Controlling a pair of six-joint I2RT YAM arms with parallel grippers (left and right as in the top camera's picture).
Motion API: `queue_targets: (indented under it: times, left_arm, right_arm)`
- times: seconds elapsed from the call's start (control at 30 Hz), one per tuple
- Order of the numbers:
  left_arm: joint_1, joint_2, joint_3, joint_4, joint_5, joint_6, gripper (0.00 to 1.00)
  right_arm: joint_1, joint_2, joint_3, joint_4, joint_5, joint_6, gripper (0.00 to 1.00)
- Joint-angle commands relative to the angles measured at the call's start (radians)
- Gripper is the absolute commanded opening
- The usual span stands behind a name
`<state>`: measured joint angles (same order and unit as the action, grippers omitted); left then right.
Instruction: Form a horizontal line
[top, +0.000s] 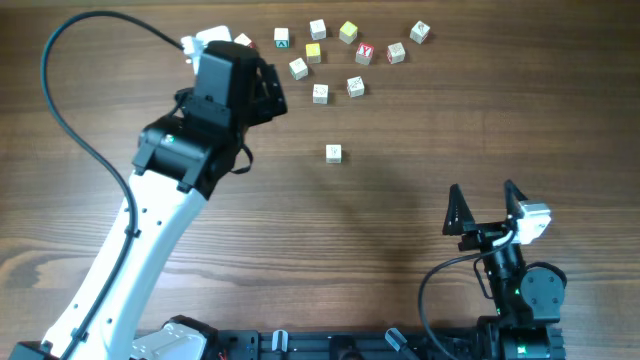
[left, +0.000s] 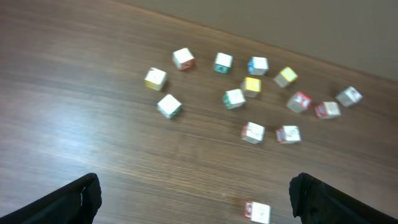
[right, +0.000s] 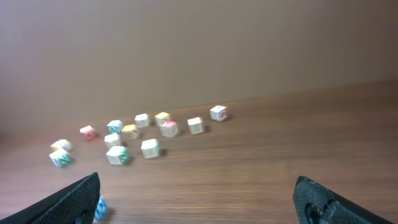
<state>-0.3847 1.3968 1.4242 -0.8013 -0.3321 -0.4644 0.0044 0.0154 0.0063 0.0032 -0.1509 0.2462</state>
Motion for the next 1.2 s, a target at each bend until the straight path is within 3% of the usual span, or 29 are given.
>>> queue_targets:
  times: [0.0, 0.1, 0.2, 0.23, 0.33, 0.5, 0.7, 1.0, 1.17]
  left_arm:
    - [0.044, -0.004, 0.002, -0.005, -0.009, 0.011, 1.00]
    - [0.059, -0.004, 0.002, -0.005, -0.009, 0.008, 1.00]
    - [0.063, -0.004, 0.002, -0.016, -0.009, 0.008, 1.00]
    - [0.063, -0.004, 0.002, -0.019, -0.009, 0.008, 1.00]
    - [0.063, -0.004, 0.002, -0.019, -0.009, 0.008, 1.00]
    - [0.085, -0.004, 0.002, -0.023, 0.005, -0.023, 1.00]
    - [0.182, -0.004, 0.002, -0.019, 0.142, -0.022, 1.00]
    - [0.295, -0.013, 0.002, -0.030, 0.232, -0.022, 1.00]
    - [0.325, -0.017, 0.002, -0.034, 0.235, -0.022, 1.00]
  right_arm:
    - [-0.006, -0.011, -0.001, 0.019, -0.150, 0.497, 1.00]
    - [-0.006, -0.011, -0.001, 0.021, -0.159, 0.765, 1.00]
    - [-0.006, -0.011, -0.001, 0.025, -0.174, 0.930, 1.00]
    - [-0.006, -0.011, -0.001, 0.053, -0.210, 0.919, 1.00]
    - [-0.006, -0.008, 0.001, 0.169, -0.364, 0.646, 1.00]
    - [-0.006, 0.019, 0.060, 0.152, -0.371, 0.558, 1.00]
    - [-0.006, 0.152, 0.240, 0.045, -0.339, 0.346, 0.99]
    - [0.019, 0.463, 0.518, -0.019, -0.343, 0.134, 1.00]
    - [0.118, 0.716, 0.703, -0.128, -0.268, 0.000, 1.00]
